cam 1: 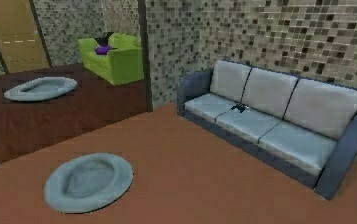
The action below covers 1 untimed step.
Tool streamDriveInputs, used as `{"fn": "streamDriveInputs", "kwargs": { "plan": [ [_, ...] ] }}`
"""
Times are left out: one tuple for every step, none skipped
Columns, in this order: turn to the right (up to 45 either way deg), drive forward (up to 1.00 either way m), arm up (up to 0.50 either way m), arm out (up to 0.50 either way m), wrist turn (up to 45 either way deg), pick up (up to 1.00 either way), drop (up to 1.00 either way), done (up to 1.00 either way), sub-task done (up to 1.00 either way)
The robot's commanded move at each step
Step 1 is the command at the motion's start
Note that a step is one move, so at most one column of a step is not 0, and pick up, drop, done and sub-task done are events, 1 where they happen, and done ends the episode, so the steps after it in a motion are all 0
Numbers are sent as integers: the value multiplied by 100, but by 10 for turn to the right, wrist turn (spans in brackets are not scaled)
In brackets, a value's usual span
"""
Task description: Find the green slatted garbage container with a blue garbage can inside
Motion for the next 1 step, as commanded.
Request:
{"fn": "streamDriveInputs", "kwargs": {
  "plan": [
    [0,100,0,0,0,0,0,0,0]
  ]
}}
